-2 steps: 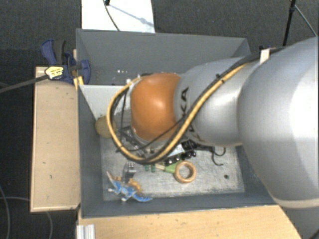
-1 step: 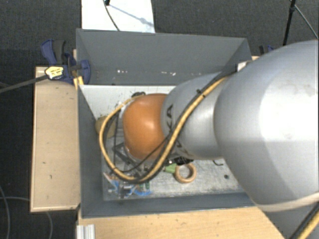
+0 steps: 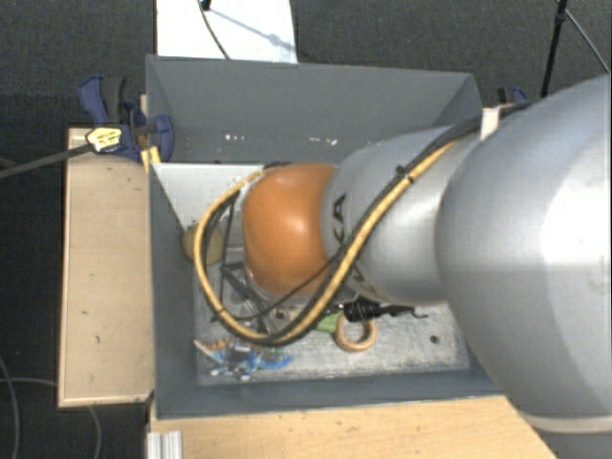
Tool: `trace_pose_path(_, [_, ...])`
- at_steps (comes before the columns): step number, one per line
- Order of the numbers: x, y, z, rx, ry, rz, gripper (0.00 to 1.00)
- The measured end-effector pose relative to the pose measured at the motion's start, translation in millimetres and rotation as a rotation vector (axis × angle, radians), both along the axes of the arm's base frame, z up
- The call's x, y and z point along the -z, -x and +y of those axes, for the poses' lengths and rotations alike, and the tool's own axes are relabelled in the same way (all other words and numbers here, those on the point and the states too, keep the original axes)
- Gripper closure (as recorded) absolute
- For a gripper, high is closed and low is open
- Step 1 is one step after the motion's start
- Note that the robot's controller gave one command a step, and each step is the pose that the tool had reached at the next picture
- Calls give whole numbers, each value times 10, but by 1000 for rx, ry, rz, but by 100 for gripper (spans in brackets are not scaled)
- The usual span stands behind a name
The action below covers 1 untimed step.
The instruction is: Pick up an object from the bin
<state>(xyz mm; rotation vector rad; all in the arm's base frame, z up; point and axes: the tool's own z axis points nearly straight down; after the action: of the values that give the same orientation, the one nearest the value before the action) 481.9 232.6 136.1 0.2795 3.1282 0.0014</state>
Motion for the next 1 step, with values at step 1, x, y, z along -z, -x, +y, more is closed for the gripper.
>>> trace_pose_path(1, [583,-12,-277,-59,-1,-2,0])
